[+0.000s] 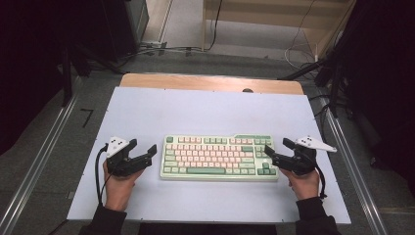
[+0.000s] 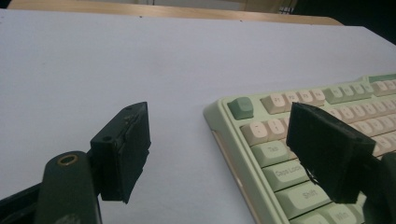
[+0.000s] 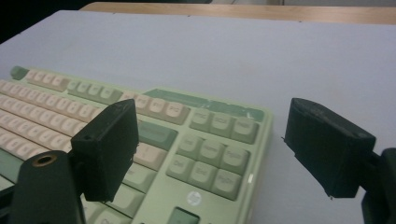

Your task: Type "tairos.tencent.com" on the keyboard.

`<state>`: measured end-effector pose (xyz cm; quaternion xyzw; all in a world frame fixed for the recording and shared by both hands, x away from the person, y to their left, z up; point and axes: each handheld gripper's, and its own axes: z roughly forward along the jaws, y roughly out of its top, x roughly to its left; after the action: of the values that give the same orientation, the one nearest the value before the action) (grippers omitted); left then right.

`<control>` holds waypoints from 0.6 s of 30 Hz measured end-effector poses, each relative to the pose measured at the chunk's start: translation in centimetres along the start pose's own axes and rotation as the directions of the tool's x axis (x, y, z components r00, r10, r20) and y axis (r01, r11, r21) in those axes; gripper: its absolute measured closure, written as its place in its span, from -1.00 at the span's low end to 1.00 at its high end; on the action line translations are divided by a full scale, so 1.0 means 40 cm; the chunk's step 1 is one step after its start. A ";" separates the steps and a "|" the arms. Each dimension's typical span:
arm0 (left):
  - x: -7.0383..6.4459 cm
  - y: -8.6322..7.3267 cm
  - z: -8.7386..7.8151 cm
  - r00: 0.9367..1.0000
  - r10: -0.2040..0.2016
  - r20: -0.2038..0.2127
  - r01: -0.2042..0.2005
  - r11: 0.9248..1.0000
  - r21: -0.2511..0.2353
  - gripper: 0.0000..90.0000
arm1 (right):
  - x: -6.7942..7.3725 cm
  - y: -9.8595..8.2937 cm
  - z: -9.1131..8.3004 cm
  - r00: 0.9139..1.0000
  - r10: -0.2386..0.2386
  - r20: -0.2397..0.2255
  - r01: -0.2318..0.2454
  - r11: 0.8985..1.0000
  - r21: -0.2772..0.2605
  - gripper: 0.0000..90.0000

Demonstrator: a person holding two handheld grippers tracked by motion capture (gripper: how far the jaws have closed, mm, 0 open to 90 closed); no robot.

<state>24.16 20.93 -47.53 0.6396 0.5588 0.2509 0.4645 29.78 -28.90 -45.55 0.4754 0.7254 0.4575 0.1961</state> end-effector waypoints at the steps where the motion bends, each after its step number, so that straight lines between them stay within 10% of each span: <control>1: 0.004 -0.001 -0.003 1.000 -0.003 -0.003 0.003 1.000 0.002 -0.50 | -0.006 -0.002 -0.005 1.000 0.004 0.011 -0.004 1.000 -0.001 -0.64; 18: 0.033 -0.013 -0.017 0.998 -0.008 -0.070 0.010 0.999 0.035 -0.49 | -0.112 -0.042 -0.081 0.990 0.069 0.123 -0.070 0.998 0.002 -0.61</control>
<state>23.68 22.36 -47.95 0.6359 0.5820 0.2611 0.4344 28.72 -34.56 -46.01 0.5282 0.6963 0.4319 0.2229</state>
